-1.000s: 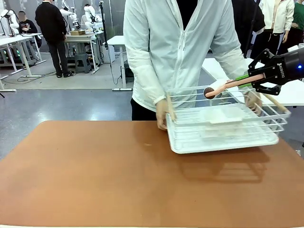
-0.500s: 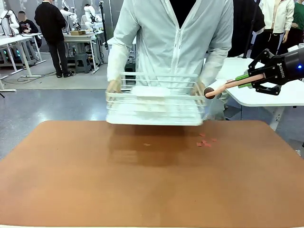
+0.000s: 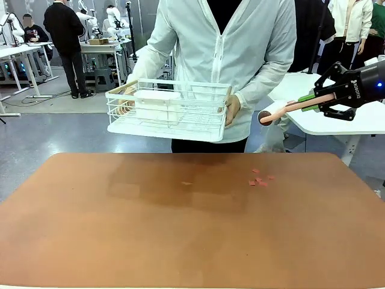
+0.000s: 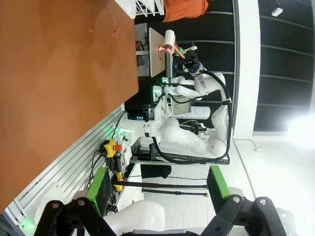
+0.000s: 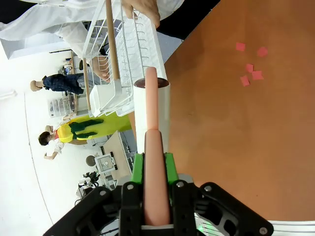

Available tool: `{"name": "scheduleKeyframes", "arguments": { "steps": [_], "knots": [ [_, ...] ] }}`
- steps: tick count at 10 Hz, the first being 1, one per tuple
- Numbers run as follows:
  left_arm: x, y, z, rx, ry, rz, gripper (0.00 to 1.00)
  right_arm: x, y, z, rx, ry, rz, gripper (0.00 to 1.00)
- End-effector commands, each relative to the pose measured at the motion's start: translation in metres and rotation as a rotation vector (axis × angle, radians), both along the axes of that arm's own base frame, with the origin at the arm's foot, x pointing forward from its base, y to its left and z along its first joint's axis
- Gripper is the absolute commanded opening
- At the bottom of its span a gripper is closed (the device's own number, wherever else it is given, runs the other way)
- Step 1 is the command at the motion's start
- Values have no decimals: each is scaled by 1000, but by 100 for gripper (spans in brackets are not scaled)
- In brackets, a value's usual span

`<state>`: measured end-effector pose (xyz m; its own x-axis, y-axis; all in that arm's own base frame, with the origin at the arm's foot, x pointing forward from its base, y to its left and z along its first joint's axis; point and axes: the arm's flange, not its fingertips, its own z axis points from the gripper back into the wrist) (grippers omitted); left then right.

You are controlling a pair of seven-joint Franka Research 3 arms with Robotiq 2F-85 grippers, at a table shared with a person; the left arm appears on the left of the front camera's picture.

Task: Clean the table.
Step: Clean the table with the Lint Roller when the human lifts the Dish drying rack.

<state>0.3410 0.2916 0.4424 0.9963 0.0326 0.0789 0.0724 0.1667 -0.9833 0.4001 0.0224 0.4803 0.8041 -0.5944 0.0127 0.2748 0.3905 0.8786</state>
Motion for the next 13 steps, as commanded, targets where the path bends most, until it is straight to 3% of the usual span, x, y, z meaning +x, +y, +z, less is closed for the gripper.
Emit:
{"name": "scheduleKeyframes", "arguments": {
  "steps": [1,12,13],
  "knots": [
    [-6,1,4,5,7,-1,100,0,3,1,-8,-3,2,1],
    [-6,1,4,5,7,-1,100,0,3,1,-8,-3,2,1],
    [-6,1,4,5,7,-1,100,0,0,0,0,0,0,21]
  ]
}}
